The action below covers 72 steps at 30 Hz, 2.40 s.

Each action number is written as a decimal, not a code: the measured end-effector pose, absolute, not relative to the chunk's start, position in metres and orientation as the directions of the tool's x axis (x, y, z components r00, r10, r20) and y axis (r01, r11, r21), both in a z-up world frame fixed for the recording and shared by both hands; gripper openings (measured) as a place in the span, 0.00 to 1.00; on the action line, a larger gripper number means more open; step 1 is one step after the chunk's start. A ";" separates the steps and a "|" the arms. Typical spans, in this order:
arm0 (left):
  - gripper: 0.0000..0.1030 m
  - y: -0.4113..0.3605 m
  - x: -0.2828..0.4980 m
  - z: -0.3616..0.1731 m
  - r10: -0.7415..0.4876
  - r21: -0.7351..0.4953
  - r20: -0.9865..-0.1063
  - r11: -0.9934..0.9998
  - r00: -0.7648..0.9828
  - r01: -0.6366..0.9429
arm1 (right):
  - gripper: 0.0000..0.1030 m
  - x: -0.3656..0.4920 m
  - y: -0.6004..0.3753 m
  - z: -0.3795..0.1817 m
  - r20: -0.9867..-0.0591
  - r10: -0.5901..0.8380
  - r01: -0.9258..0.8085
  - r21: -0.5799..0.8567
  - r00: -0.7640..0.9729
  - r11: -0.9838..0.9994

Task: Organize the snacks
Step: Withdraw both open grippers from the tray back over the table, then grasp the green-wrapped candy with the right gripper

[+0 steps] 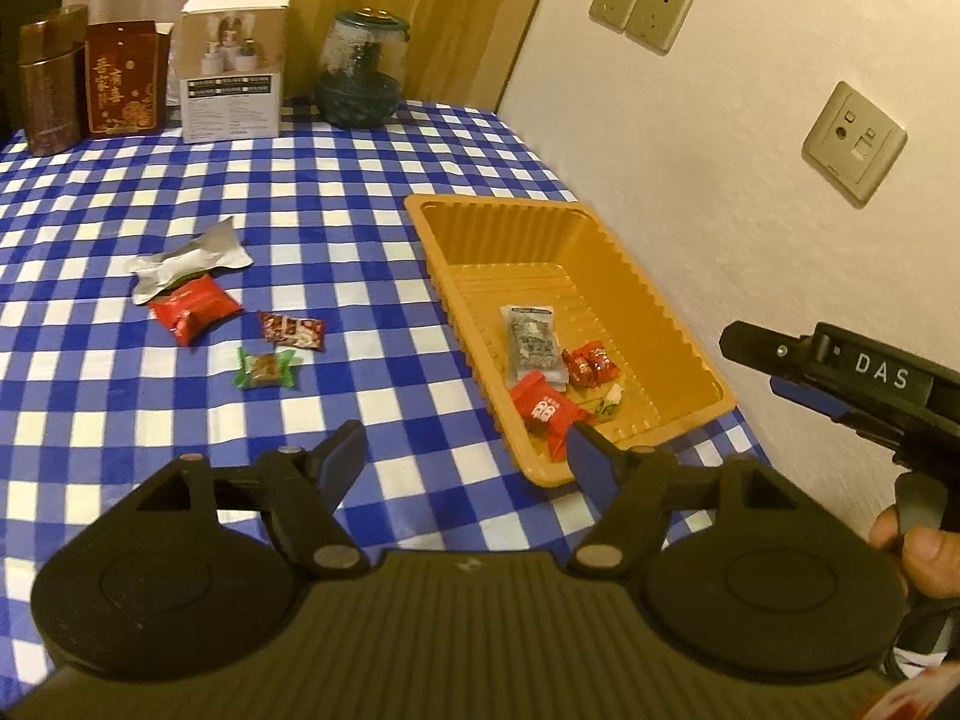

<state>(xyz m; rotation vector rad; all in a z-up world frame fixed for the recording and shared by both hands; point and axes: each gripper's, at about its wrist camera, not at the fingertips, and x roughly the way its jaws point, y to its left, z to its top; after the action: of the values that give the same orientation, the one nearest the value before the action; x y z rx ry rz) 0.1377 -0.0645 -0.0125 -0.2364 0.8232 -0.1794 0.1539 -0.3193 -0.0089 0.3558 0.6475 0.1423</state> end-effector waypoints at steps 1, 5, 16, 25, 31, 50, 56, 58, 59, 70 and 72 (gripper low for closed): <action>0.70 -0.063 0.135 -0.011 -0.246 -0.275 -0.701 0.959 0.669 0.065 | 0.61 0.150 -0.317 -0.008 -0.564 0.241 -0.022 0.366 0.790 0.930; 0.76 -0.051 0.121 -0.004 -0.230 -0.265 -0.697 0.963 0.679 0.055 | 0.61 0.137 -0.308 -0.004 -0.566 0.252 -0.034 0.366 0.785 0.930; 0.87 -0.012 0.079 0.006 -0.185 -0.225 -0.692 0.974 0.698 0.035 | 0.64 0.104 -0.278 0.001 -0.579 0.286 -0.084 0.350 0.764 0.933; 0.89 0.029 0.057 0.011 -0.126 -0.210 -0.690 0.977 0.712 -0.030 | 0.65 0.085 -0.252 -0.004 -0.599 0.320 -0.125 0.343 0.734 0.931; 0.90 0.048 0.052 0.012 -0.094 -0.199 -0.694 0.978 0.714 -0.065 | 0.65 0.080 -0.236 -0.002 -0.600 0.340 -0.157 0.337 0.724 0.928; 0.91 0.071 0.057 0.012 -0.080 -0.179 -0.692 0.982 0.717 -0.063 | 0.66 0.085 -0.199 -0.002 -0.603 0.374 -0.235 0.300 0.705 0.925; 0.91 0.083 0.074 0.014 -0.085 -0.151 -0.684 0.988 0.725 -0.028 | 0.66 0.090 -0.181 -0.006 -0.596 0.384 -0.276 0.269 0.705 0.923; 0.91 0.088 0.081 0.014 -0.099 -0.147 -0.673 0.989 0.733 -0.002 | 0.66 0.093 -0.174 -0.009 -0.593 0.401 -0.297 0.270 0.698 0.916; 0.91 0.091 0.085 0.013 -0.104 -0.144 -0.669 0.990 0.736 0.009 | 0.66 0.094 -0.170 -0.010 -0.591 0.406 -0.306 0.267 0.697 0.914; 0.91 0.123 0.139 -0.022 -0.090 -0.079 -0.685 0.996 0.723 0.049 | 0.65 0.133 -0.126 -0.043 -0.595 0.402 -0.318 0.246 0.696 0.915; 0.91 0.127 0.149 -0.032 -0.097 -0.084 -0.686 0.995 0.721 0.054 | 0.65 0.143 -0.119 -0.052 -0.598 0.399 -0.315 0.245 0.695 0.917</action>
<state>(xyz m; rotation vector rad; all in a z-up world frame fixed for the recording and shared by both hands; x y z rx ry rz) 0.1492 0.1271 -0.0316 -0.0596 0.7615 -0.0835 0.1425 -0.1191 -0.0516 0.1273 0.6963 0.3995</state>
